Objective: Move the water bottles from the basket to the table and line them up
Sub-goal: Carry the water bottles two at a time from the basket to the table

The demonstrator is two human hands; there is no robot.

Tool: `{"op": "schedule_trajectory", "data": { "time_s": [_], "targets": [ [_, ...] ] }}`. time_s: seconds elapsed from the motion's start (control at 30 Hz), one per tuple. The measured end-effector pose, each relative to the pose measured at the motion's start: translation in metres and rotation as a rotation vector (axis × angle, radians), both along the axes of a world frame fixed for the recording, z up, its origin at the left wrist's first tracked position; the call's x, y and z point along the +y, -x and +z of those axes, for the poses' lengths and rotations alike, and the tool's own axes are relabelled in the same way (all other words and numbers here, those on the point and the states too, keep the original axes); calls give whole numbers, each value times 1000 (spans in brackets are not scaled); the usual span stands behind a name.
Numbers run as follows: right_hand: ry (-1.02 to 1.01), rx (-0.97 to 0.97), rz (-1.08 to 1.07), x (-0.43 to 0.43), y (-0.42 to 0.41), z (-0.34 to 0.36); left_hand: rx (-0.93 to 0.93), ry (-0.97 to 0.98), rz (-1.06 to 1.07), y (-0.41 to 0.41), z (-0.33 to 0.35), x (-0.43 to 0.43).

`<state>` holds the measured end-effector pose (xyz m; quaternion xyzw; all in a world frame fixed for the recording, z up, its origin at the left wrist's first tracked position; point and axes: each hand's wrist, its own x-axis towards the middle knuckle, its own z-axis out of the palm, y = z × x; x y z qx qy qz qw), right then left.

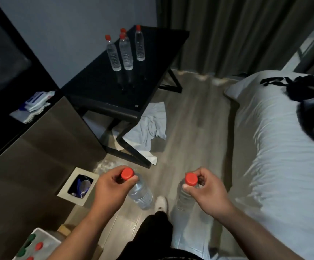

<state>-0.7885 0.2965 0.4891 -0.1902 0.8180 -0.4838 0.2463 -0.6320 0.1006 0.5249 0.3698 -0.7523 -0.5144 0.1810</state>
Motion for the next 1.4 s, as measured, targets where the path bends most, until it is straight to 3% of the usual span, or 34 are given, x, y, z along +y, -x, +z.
{"op": "schedule_trajectory", "data": {
  "time_s": [0.37, 0.77, 1.07, 1.4],
  "targets": [
    [-148, 18, 62, -80, 148, 7, -7, -46, -23, 147, -43, -88],
    [-113, 20, -133, -103, 308, -1, -41, 13, -195, 322, -33, -145],
    [-114, 30, 24, -126, 488, -4, -101, -60, 4, 465, -33, -167],
    [-73, 59, 322, -242, 616, 14, 59, -35, 463, 545, -7, -211]
  ]
}}
